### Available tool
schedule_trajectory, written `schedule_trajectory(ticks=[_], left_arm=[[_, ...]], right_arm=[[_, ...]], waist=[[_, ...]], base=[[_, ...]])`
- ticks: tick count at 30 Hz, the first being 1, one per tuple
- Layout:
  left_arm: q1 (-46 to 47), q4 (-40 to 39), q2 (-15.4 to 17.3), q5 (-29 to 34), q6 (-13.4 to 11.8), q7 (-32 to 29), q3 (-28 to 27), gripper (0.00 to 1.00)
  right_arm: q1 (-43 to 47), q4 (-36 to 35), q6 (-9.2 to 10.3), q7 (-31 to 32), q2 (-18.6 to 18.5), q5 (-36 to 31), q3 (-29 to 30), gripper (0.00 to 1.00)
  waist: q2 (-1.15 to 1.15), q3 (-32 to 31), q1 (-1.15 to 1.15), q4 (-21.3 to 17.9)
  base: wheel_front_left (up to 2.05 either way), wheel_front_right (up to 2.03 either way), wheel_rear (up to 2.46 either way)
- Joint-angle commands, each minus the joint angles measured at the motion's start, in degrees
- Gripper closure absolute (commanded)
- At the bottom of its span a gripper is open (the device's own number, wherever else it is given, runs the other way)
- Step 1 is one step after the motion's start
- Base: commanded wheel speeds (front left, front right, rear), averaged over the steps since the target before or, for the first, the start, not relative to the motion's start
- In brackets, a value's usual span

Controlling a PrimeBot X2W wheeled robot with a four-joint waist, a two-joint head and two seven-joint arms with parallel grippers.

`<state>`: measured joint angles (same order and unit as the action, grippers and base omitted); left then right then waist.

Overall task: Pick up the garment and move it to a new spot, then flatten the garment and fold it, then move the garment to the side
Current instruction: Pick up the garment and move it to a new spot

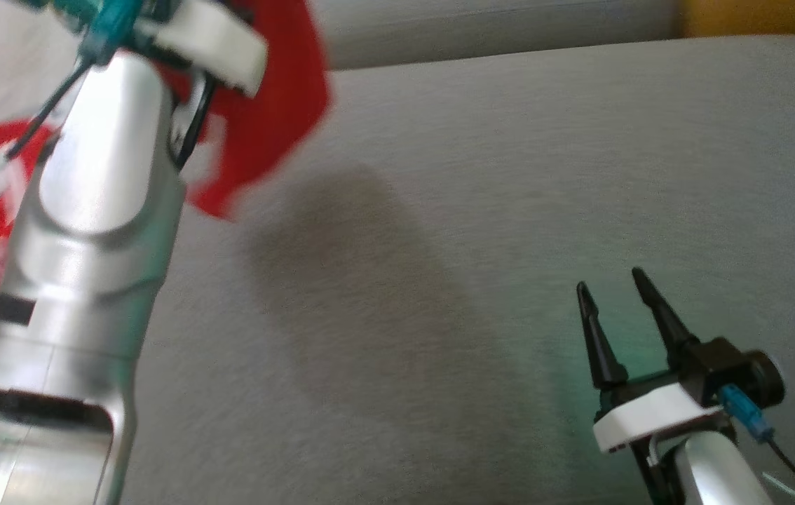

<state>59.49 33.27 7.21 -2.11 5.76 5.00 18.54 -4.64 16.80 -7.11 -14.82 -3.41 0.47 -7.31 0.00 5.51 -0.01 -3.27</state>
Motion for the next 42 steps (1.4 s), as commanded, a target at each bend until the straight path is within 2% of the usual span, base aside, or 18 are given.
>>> schedule_trajectory(ticks=[1, 8, 12, 16, 17, 18, 19, 21, 23, 25, 29, 33, 36, 42], left_arm=[[4.3, -2.1, 1.0, -0.7, 0.1, -0.4, -1.2, 1.0], [4.4, 0.1, -2.1, -1.7, -0.4, 1.0, 1.1, 1.0], [-0.4, 3.0, -3.2, -2.8, -0.2, 3.0, 3.6, 1.0], [-9.6, 6.8, -4.0, -4.6, -0.4, 6.5, 6.9, 1.0], [-12.6, 7.7, -4.1, -5.5, -0.7, 7.4, 7.6, 0.59], [-12.6, 7.7, -4.1, -5.5, -0.7, 7.4, 7.6, 0.59], [-15.7, 8.3, -4.2, -6.6, -1.2, 8.2, 8.1, 0.0], [-21.9, 8.0, -4.3, -9.8, -2.7, 9.4, 9.3, 0.0], [-28.0, 5.5, -4.3, -13.0, -5.7, 9.9, 9.7, 0.0], [-34.1, -0.8, -4.3, -14.1, -9.6, 9.9, 8.5, 0.0], [-46.8, -12.5, -4.3, -14.1, -13.9, 10.0, 4.1, 0.0], [-56.6, -22.3, -4.3, -12.6, -14.3, 10.0, -1.0, 0.0], [-62.5, -27.4, -4.3, -10.6, -13.7, 10.0, -3.3, 0.0], [-69.1, -30.1, -4.3, -7.0, -12.5, 10.0, -5.4, 0.0]], right_arm=[[-0.8, -2.1, -0.37, -0.2, 0.5, 1.5, -1.8, 0.0], [-1.1, -2.8, -0.37, -0.2, 0.5, 5.6, -2.5, 0.0], [-1.3, -2.9, -0.37, -0.2, 0.5, 6.6, -2.5, 0.0], [-1.2, -2.2, -0.37, -0.2, 0.5, 6.8, -2.3, 0.0], [-1.2, -2.1, -0.37, -0.2, 0.5, 6.8, -2.2, 0.0], [-1.2, -2.1, -0.37, -0.2, 0.5, 6.8, -2.2, 0.0], [-1.2, -1.9, -0.37, -0.2, 0.5, 6.8, -2.0, 0.0], [-1.1, -1.4, -0.37, -0.2, 0.5, 6.9, -1.7, 0.0], [-0.6, -0.7, -0.37, -0.2, 0.5, 6.8, -1.1, 0.0], [0.2, -0.4, -0.37, -0.2, 0.5, 6.3, 0.1, 0.0], [3.0, -0.5, -0.37, -0.2, 0.5, 5.1, 3.2, 0.0], [6.0, -1.6, -0.37, -0.2, 0.5, 4.5, 5.4, 0.0], [8.2, -2.9, -0.37, -0.2, 0.5, 4.1, 6.1, 0.0], [12.2, -5.0, -0.37, -0.2, 0.5, 4.0, 7.0, 0.0]], waist=[[0.0, -4.7, 0.01, -8.9], [0.0, -3.6, 0.01, -15.4], [0.0, -2.3, 0.01, -16.1], [0.0, -1.4, 0.01, -14.8], [0.0, -1.3, 0.01, -14.3], [0.0, -1.3, 0.01, -14.3], [0.0, -1.3, 0.01, -13.7], [0.0, -1.7, 0.01, -12.5], [0.0, -2.2, 0.01, -11.0], [0.0, -3.0, 0.01, -8.9], [0.0, -5.7, 0.01, -4.1], [0.0, -8.2, 0.01, -0.1], [0.0, -10.1, 0.01, 2.1], [0.0, -13.2, 0.01, 5.1]], base=[[0.0, 0.0, 0.0], [0.0, 0.0, 0.0], [0.0, 0.0, 0.0], [0.0, 0.0, 0.0], [0.0, 0.0, 0.0], [0.0, 0.0, 0.0], [0.0, 0.0, 0.0], [0.0, 0.0, 0.0], [0.0, 0.0, 0.0], [0.0, 0.0, 0.0], [0.0, 0.0, 0.0], [0.0, 0.0, 0.0], [0.0, 0.0, 0.0], [0.0, 0.0, 0.0]])
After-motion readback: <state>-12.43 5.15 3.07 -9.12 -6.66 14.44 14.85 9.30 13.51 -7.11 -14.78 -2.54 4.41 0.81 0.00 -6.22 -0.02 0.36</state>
